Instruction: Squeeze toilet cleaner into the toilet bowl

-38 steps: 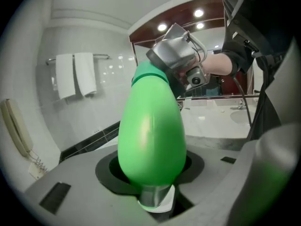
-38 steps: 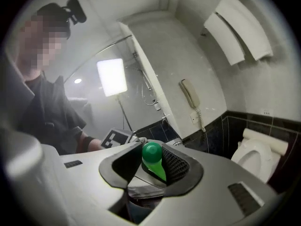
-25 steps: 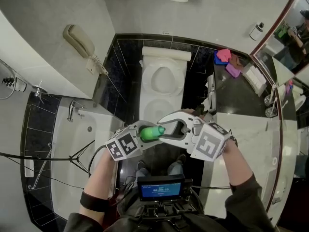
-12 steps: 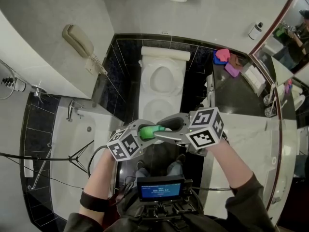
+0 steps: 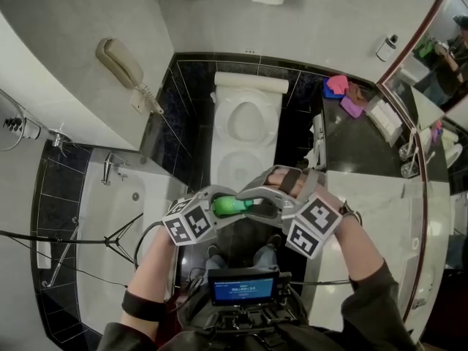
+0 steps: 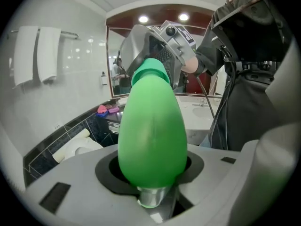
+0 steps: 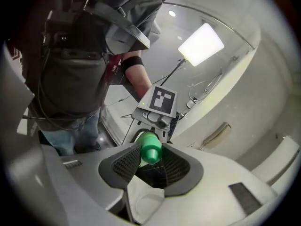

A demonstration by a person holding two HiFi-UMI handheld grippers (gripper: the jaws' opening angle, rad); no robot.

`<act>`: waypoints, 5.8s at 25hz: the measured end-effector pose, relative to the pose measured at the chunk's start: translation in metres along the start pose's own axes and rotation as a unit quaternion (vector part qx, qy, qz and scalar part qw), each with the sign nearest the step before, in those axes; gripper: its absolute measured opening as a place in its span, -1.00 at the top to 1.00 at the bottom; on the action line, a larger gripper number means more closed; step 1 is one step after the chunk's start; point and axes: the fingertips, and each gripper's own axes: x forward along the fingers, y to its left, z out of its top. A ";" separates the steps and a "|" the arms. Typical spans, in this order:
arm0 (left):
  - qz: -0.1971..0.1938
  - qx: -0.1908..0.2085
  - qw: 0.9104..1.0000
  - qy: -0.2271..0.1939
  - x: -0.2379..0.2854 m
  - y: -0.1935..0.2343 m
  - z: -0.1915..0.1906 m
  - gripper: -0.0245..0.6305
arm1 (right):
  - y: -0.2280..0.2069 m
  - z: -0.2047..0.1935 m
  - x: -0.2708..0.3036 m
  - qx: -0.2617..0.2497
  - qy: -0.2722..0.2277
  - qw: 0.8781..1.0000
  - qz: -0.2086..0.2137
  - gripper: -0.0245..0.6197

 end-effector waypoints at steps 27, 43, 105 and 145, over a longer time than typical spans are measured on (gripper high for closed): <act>0.060 0.028 0.998 0.000 -0.005 0.018 0.007 0.39 | -0.032 -0.004 -0.008 0.421 -0.104 0.901 0.008 0.46; 0.041 0.019 0.999 -0.020 -0.006 0.014 0.007 0.39 | -0.015 0.009 -0.018 0.078 -0.069 0.994 -0.044 0.45; 0.182 -0.083 0.980 0.000 0.174 0.072 0.088 0.39 | 0.318 -0.518 -0.185 0.711 0.266 0.543 -0.360 0.44; 0.253 -0.141 0.956 -0.050 0.003 0.080 0.013 0.39 | 0.042 -0.183 -0.115 0.555 -0.001 0.725 -0.407 0.43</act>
